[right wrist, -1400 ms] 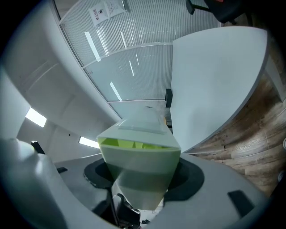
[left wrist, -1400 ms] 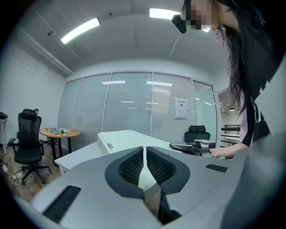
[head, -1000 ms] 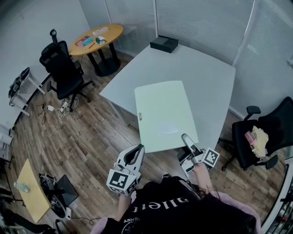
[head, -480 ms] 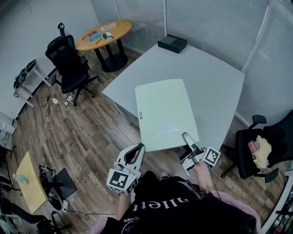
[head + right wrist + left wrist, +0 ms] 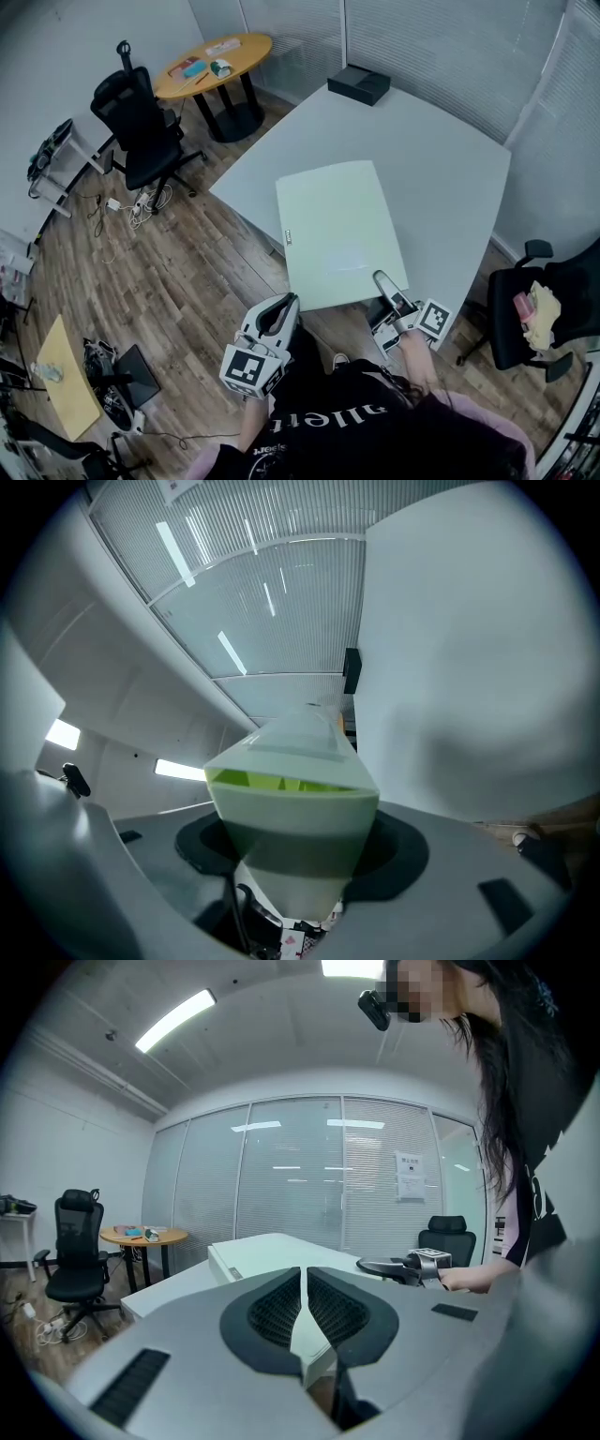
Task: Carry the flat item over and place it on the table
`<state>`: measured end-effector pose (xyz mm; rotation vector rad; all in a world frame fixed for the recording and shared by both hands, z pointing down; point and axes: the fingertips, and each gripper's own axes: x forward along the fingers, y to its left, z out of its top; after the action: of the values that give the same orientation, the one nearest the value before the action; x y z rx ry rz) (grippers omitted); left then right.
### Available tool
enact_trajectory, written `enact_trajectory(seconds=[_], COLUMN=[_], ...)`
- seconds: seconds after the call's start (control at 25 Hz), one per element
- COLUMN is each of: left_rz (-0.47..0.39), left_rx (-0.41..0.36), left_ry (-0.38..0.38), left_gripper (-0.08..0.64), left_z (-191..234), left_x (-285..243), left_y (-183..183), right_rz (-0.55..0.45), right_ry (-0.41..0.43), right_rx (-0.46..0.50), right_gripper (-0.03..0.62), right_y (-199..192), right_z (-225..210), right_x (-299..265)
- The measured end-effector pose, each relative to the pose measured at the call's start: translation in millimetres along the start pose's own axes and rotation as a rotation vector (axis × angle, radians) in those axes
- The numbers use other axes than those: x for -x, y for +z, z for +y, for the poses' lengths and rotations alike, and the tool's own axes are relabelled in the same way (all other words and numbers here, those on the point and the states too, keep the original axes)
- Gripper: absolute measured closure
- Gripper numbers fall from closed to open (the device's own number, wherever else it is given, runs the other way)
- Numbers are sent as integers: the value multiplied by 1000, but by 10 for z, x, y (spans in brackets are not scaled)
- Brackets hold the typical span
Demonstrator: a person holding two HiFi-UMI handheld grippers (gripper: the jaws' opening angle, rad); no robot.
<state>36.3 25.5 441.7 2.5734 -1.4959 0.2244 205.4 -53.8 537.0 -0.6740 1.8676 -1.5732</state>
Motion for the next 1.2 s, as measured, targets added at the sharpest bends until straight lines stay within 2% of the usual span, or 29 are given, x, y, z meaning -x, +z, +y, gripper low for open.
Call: enact_trajectory(seconds=[0.44, 0.96, 1.2], left_rz=[-6, -13, -14], left_rx=[-19, -32, -13], left_ry=[-109, -181, -202], left_gripper=[520, 520, 520], left_z=[958, 2360, 2653], left_x=[-419, -450, -478], left_y=[172, 342, 301], right_rz=[-89, -197, -228], right_ry=[-45, -74, -87], right_rx=[16, 8, 0], right_gripper=[299, 299, 299], right_y=[33, -227, -216], right_z=[-118, -200, -245], right_x=[-835, -2000, -2250])
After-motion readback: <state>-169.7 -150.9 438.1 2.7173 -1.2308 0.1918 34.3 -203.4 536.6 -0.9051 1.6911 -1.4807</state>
